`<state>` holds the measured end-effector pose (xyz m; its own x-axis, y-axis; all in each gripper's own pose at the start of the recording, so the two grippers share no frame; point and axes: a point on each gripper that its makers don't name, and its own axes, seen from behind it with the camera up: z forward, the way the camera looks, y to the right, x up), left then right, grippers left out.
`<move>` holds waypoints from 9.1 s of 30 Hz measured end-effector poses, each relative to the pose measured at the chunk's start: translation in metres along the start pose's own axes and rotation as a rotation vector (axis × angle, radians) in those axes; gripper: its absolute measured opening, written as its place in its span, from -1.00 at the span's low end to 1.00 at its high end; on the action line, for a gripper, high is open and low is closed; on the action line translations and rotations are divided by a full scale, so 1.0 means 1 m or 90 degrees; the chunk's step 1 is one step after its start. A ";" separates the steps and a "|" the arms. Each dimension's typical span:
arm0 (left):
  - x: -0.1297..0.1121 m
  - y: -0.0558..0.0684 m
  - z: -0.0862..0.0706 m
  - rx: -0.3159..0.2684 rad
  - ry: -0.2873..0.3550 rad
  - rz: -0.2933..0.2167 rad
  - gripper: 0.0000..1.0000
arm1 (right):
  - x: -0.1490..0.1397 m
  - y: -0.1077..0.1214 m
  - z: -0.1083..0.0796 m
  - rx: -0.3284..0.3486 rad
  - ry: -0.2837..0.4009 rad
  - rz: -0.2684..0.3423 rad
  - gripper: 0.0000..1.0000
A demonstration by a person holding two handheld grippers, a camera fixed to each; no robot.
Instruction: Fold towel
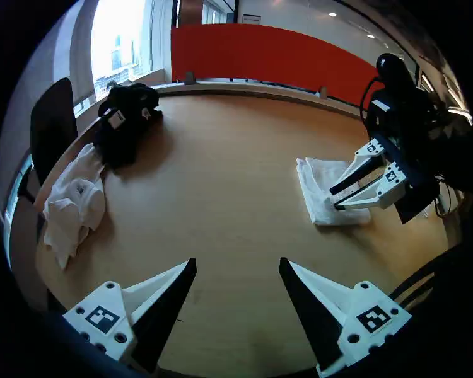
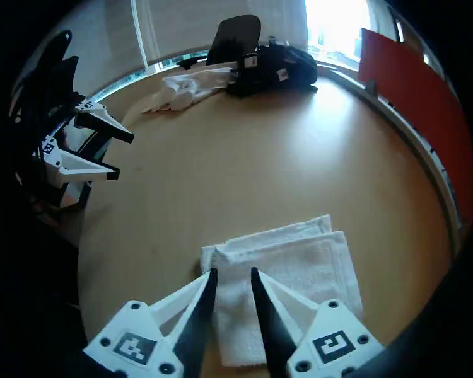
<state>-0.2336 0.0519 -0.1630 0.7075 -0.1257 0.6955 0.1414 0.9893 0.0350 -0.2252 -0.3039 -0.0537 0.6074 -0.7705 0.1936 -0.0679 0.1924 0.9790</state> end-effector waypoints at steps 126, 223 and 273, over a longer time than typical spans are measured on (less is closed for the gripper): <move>0.012 -0.002 -0.006 -0.021 0.044 0.029 0.95 | -0.010 0.044 -0.096 -0.202 0.044 0.112 -0.93; 0.041 0.040 0.001 -0.041 0.038 0.085 0.95 | -0.222 0.186 -0.434 -0.470 -0.002 0.305 -0.93; 0.046 0.060 0.003 -0.050 0.034 0.115 0.95 | -0.392 0.094 -0.453 -0.484 -0.116 0.469 -0.93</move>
<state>-0.1942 0.1058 -0.1268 0.7619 0.0469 0.6460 0.0617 0.9876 -0.1445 -0.1109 0.2917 -0.0669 0.4870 -0.3763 0.7882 0.1792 0.9263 0.3316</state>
